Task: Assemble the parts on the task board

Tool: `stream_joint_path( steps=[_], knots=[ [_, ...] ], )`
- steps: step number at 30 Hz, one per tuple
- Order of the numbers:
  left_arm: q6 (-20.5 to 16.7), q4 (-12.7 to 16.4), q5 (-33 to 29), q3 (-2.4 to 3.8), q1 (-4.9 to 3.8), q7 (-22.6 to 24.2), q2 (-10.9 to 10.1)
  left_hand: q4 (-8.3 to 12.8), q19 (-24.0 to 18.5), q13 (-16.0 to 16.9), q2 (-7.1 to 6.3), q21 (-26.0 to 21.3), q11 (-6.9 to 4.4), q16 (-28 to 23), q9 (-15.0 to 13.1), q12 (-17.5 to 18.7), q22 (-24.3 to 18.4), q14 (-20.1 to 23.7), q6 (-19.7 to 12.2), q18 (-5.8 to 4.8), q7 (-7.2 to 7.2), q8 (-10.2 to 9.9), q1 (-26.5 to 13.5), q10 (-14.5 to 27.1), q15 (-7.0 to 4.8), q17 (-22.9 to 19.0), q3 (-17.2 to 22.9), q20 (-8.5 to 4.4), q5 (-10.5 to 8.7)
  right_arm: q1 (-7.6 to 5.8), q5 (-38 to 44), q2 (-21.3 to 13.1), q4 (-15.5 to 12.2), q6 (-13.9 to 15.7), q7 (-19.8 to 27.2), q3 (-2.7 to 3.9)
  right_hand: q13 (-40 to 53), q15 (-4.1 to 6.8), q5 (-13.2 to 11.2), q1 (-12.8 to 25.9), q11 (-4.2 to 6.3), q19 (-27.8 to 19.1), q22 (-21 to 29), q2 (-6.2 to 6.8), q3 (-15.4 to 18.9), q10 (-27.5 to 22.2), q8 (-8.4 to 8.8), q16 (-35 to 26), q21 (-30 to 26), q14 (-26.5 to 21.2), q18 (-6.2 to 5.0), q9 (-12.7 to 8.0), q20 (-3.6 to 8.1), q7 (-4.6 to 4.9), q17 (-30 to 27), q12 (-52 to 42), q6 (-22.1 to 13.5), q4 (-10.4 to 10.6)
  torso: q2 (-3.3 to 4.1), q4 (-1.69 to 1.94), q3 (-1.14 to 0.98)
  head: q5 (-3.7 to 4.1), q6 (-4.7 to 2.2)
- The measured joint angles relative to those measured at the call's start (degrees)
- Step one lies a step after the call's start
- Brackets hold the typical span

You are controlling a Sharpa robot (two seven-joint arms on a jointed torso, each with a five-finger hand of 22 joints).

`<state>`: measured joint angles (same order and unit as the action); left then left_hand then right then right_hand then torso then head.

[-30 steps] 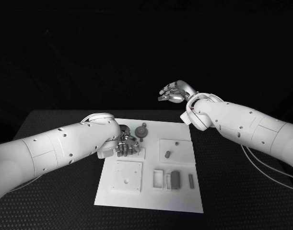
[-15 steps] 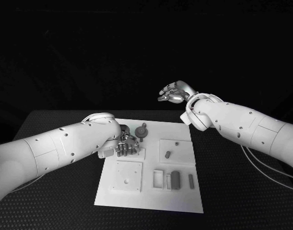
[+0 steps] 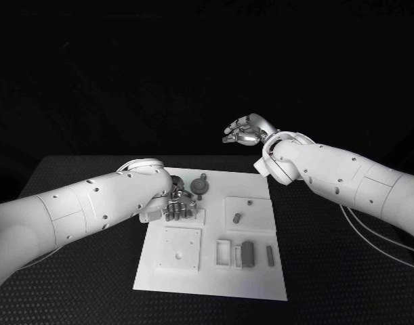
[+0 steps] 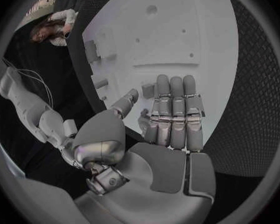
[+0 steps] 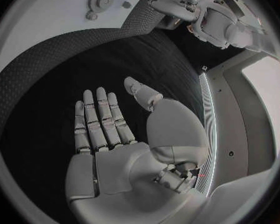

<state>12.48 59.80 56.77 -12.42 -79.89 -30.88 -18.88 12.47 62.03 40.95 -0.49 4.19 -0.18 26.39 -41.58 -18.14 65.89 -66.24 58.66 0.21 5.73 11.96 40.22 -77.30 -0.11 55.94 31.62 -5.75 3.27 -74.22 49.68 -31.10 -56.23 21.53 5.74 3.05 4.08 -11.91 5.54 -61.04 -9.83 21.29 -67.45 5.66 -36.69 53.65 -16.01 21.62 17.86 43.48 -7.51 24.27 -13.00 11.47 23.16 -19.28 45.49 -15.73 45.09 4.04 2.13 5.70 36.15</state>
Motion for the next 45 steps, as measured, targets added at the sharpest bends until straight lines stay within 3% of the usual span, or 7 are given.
stream_joint_path(
  steps=[4, 18, 28, 34, 45],
  knots=[
    [0.0, 0.0, 0.1, -0.02, 0.00, 0.0, 0.0, 1.7, 0.0, 0.0, 1.69, 0.1, -0.14, 0.4, 0.0, -0.2, 0.1, 0.0, 0.0, 0.14, 0.00, 0.0, 1.8, 0.1, 0.00, -0.2, 0.4, 0.00, 0.00, 0.00, 0.0, 0.0, 0.0, 0.0, 0.0, 0.00, 0.0, 0.00, 0.0, 0.0, -0.13, 0.0, 0.0, 0.00, 0.0, 0.1, 0.00, 0.0, 0.0, 0.0, 0.00, 0.0, 0.00, 0.00, 0.0, 0.0, 0.0, 0.0, 0.00, -0.01, 0.00, 0.07, 0.01],
    [-0.3, 0.5, 0.6, 0.00, 0.05, 0.4, -0.3, 4.1, 0.0, 0.0, 4.23, 0.1, -0.17, 0.9, 0.9, -0.8, 0.5, 0.0, 0.8, 0.19, -0.19, 0.0, 8.2, 0.2, 0.01, -0.6, 1.9, 0.01, -0.47, 0.05, 0.0, 0.0, -0.1, -0.1, 0.0, 0.00, 0.0, 0.00, 0.0, 0.0, -0.20, 0.0, -0.1, 0.00, 0.0, 0.2, 0.00, 0.0, 0.0, 0.0, 0.00, 0.0, 0.00, 0.00, 0.0, 0.0, 0.0, 0.0, 0.00, 0.02, 0.01, 0.25, 0.19],
    [-0.7, 0.8, 0.8, 0.02, 0.12, 1.2, -0.8, 4.4, 0.0, 0.1, 3.59, 0.0, -0.18, 1.5, 0.4, -1.3, 0.7, 0.0, 1.2, 0.19, -0.23, 0.6, 9.9, 0.2, 0.01, -0.6, 2.0, 0.02, -0.64, 0.09, -0.1, -0.2, -0.1, -0.2, 0.0, 0.00, 0.0, 0.00, 0.0, 0.0, -0.20, 0.0, -0.2, 0.00, 0.0, 0.2, 0.00, -0.2, 0.0, 0.0, 0.00, -0.1, 0.00, 0.00, 0.0, 0.0, 0.0, 0.0, -0.02, 0.03, 0.03, 0.30, 0.27],
    [-0.9, 0.8, 1.1, 0.02, 0.20, 1.6, -0.9, 4.1, 0.7, 0.6, 3.60, 0.1, -0.75, 2.6, 0.3, -2.3, 1.0, -0.3, 1.7, 0.19, -0.73, 1.2, 9.9, -0.5, -0.29, -0.3, 1.1, -0.40, -0.63, 0.13, -0.1, -0.2, -0.1, -0.3, 0.0, 0.00, 0.0, 0.00, 0.0, 0.0, -0.20, 0.0, -0.2, 0.00, 0.0, 0.2, 0.00, -0.2, 0.0, 0.0, 0.00, -0.1, 0.00, 0.00, 0.1, 0.0, 0.0, 0.0, -0.02, 0.04, 0.03, 0.32, 0.29],
    [-0.8, 0.7, 1.6, 0.06, 0.26, 2.0, -1.1, 3.9, 1.2, 1.1, 4.12, 0.1, -0.79, 3.6, -0.1, -3.3, 1.5, -0.5, 2.3, 0.20, -0.90, 1.5, 10.4, -0.5, -0.49, -0.2, -0.2, -0.49, -0.63, 0.16, -0.2, -0.3, -0.1, -0.3, 0.0, 0.00, 0.0, 0.00, 0.0, 0.0, -0.20, 0.0, -0.3, 0.00, 0.2, 0.2, 0.00, -0.2, 0.0, 0.0, 0.00, -0.1, 0.00, 0.00, 0.1, 0.0, 0.0, 0.2, -0.02, 0.03, 0.03, 0.28, 0.28]
  ],
)
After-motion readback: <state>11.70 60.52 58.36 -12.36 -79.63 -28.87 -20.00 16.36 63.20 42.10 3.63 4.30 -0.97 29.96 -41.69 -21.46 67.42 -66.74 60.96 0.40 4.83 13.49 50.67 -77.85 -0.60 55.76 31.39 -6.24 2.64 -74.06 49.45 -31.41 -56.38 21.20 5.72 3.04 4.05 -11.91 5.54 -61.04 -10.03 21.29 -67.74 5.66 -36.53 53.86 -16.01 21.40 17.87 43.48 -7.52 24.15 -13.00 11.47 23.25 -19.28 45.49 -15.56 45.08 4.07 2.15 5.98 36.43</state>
